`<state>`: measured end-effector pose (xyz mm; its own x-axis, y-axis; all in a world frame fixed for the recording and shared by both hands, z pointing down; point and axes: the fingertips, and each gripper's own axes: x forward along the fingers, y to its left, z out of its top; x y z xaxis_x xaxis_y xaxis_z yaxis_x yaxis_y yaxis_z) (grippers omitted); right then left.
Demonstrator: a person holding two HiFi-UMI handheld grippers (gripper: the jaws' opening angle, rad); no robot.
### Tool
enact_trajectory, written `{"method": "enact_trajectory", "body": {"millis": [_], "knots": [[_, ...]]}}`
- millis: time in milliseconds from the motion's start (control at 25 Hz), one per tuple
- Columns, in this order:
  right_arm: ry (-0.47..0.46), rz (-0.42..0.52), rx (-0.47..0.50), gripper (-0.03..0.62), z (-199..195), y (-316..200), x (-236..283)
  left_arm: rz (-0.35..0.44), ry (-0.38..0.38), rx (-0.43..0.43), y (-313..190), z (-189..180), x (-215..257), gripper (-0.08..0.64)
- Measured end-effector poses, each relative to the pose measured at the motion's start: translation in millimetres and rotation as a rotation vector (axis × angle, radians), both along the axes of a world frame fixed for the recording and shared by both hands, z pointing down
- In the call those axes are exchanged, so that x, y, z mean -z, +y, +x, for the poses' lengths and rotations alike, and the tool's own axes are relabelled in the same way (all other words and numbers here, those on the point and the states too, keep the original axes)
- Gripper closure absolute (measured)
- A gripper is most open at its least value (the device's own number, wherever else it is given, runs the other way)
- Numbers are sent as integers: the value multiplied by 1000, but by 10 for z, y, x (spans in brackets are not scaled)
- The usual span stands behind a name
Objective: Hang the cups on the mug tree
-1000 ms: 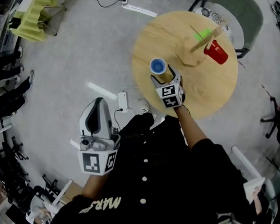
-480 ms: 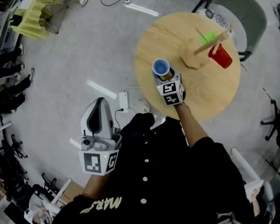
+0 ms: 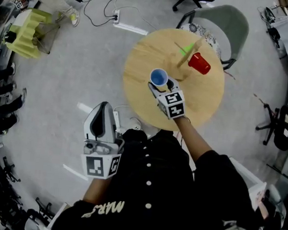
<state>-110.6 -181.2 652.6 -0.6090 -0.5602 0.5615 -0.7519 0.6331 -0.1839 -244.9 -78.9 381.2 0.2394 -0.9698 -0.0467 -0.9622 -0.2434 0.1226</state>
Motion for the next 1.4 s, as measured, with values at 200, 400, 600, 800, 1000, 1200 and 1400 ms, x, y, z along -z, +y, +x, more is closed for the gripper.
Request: {"method": "enact_trajectory", "body": {"millis": [200,400,600,800,1000,1200,1400], "knots": [[-68,-20,-78,321,340,-120,487,37,23,-41,-64,304,172,564],[-143,-23,-130,321,596,-189,930,66,29,-57,-67,509,292,563],[-254,-48,-157,321,635,-317,1345,78,34,-66,-94,601,362,563],[-382,-110,-195,322,683,-458,1547,92,29,-66,-117,680,421,563],[-486,-147,-204,322,706,-525,1740,84,16,-69,-117,747,475,563],[-804,-301,-189,327,719,-481,1941,86,6,-78,-89,841,470,563],[-993,-492,-255,327,937,-460,1927,82,-5,-91,-80,1057,503,564]]}}
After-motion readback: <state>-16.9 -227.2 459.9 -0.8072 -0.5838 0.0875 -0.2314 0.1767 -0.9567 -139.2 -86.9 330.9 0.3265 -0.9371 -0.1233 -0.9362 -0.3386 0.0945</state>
